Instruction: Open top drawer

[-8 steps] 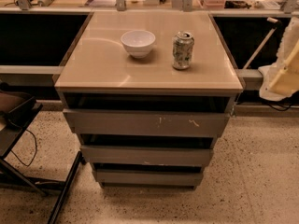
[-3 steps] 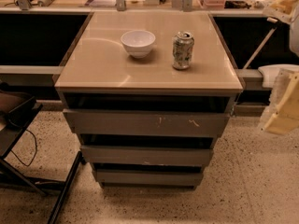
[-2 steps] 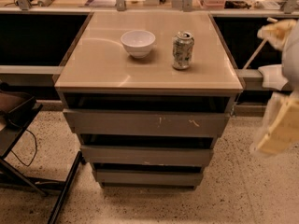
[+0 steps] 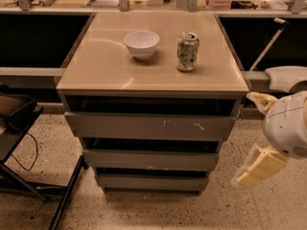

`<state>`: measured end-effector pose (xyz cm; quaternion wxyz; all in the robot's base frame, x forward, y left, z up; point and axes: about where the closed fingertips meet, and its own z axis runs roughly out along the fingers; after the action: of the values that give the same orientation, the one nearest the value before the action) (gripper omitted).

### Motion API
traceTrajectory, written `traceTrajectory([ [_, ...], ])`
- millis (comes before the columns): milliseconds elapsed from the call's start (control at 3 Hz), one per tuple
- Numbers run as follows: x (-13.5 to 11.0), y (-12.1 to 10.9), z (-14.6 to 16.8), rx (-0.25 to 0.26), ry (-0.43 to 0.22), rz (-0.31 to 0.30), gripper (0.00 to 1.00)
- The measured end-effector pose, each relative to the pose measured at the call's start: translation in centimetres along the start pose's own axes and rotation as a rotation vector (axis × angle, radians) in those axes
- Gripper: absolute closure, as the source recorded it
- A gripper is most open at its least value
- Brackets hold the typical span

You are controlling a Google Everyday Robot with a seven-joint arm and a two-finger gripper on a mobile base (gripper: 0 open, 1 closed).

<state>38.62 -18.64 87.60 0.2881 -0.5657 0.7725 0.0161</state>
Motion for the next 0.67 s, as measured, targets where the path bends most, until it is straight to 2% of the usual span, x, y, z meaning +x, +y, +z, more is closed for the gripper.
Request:
traceTrajectory([
  [333, -0.13, -2.09, 6.19, -0.022, -0.065, 0.037, 0.00],
  [667, -0.14, -2.09, 6.20, -0.023, -0.065, 0.037, 0.00],
])
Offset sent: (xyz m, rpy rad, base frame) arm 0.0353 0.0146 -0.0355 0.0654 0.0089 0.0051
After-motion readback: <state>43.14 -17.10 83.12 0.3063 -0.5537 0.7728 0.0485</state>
